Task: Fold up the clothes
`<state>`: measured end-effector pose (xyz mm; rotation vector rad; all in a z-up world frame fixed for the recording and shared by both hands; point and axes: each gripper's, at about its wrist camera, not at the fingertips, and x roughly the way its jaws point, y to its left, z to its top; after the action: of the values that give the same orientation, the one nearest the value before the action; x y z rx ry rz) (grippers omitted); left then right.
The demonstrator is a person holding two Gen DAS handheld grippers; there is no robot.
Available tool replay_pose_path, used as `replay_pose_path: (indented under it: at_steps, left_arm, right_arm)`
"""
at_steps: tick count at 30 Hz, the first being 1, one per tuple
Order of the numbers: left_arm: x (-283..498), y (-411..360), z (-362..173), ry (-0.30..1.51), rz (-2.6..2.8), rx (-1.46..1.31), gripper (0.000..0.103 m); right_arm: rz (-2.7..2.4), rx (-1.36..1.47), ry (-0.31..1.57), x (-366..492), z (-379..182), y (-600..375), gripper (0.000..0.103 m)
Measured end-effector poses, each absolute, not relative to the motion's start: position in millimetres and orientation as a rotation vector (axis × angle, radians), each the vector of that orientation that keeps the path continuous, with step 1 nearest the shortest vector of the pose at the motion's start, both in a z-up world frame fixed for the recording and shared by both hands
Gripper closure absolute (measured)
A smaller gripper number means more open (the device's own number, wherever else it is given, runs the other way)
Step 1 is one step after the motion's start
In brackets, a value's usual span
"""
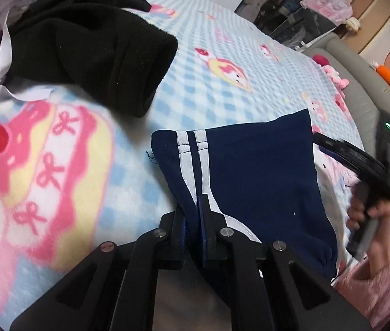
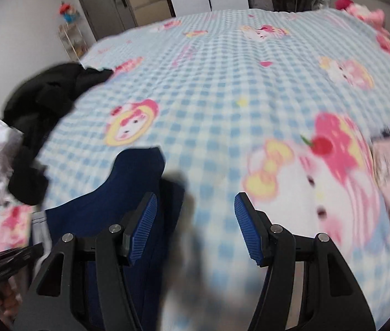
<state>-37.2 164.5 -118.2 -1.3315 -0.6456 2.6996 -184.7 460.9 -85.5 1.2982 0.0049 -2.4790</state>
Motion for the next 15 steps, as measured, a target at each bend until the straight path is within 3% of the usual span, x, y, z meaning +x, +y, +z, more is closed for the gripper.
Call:
replay_pose_path:
  at_steps: [2, 5, 7, 10, 13, 15]
  left_arm:
    - [-33, 165, -108, -0.598, 2.751, -1.282, 0.092]
    - [-24, 168, -87, -0.474, 2.873, -1.169, 0.078]
    - [-21, 170, -75, -0.403, 2.953, -1.109, 0.078]
    - [-27, 167, -75, -0.451, 2.934, -1.113, 0.078]
    - [-50, 192, -86, -0.494, 2.648, -1.205, 0.078]
    - [-70, 216, -100, -0.401, 2.551, -1.303, 0.078]
  right_arm:
    - [-2.452, 1.354, 0.042, -201, -97, 447, 0.044]
    - [-2.354, 1.318, 0.035, -196, -97, 432, 0.048]
    - [-2.279, 1.247, 0.058, -180, -92, 422, 0.048]
    - [-2.218, 1.194, 0.205, -153, -89, 403, 0.048]
    - [-2.216, 1.182, 0.304, -137, -90, 396, 0.048]
    - [-2.232, 1.189, 0.315, -137, -90, 397, 0.048]
